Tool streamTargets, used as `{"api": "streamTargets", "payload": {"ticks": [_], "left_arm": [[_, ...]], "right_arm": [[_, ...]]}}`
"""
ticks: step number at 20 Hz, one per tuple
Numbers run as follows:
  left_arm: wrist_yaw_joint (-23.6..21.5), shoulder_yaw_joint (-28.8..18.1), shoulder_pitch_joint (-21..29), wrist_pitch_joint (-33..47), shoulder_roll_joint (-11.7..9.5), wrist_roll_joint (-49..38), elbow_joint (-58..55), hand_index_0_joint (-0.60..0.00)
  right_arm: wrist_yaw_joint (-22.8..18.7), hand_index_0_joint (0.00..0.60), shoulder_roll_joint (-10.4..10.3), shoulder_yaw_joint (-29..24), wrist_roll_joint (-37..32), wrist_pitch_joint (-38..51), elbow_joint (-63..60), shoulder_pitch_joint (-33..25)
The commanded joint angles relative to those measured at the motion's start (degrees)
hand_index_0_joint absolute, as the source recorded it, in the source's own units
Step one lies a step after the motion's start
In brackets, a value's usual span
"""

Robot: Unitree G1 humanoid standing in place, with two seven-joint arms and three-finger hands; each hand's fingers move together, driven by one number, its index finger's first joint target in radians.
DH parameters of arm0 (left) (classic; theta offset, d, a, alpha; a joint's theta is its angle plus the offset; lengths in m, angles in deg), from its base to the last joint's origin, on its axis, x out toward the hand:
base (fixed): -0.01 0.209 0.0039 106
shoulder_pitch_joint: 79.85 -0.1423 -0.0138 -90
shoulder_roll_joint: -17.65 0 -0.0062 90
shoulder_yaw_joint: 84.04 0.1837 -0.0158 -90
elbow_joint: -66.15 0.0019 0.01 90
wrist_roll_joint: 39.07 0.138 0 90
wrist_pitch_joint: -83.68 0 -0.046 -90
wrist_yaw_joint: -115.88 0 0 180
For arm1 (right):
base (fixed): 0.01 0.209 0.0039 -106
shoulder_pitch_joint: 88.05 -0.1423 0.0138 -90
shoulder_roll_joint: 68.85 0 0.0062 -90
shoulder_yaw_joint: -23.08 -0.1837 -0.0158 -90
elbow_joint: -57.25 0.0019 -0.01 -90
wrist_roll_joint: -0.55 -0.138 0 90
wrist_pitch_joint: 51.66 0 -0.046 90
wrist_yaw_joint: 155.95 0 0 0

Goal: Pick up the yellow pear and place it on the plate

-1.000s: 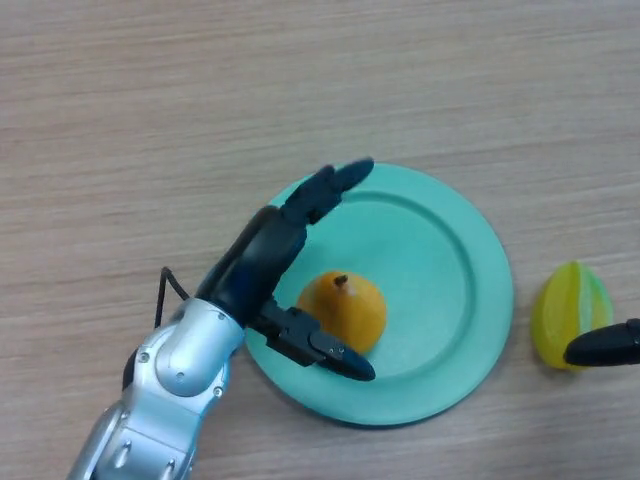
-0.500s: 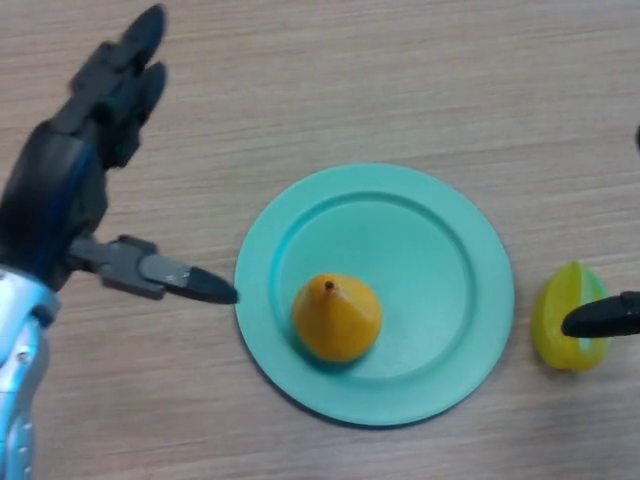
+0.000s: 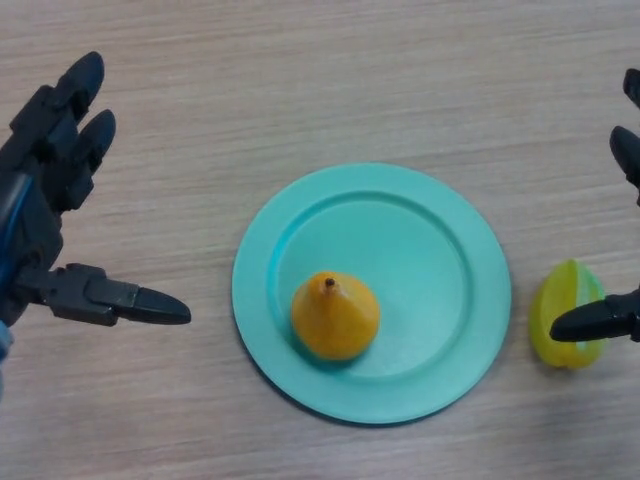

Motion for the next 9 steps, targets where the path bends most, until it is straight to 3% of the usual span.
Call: {"api": "streamTargets", "payload": {"ticks": [1,4,9], "left_arm": [[-0.4,-4.6,1.0,8.8,-2.5,-0.6,-3.2,0.0],[-1.4,-4.0,1.2,10.5,-2.3,1.4,-1.9,0.0],[-1.8,-3.9,2.5,11.1,-3.2,2.5,0.0,0.0]], "right_arm": [[-0.4,0.0,1.3,-1.6,1.6,8.6,3.0,-0.5],[-0.2,0.0,1.3,-0.7,1.2,6.4,3.0,-1.2],[-1.3,0.0,1.4,0.8,2.8,10.8,-0.2,-3.3]]}}
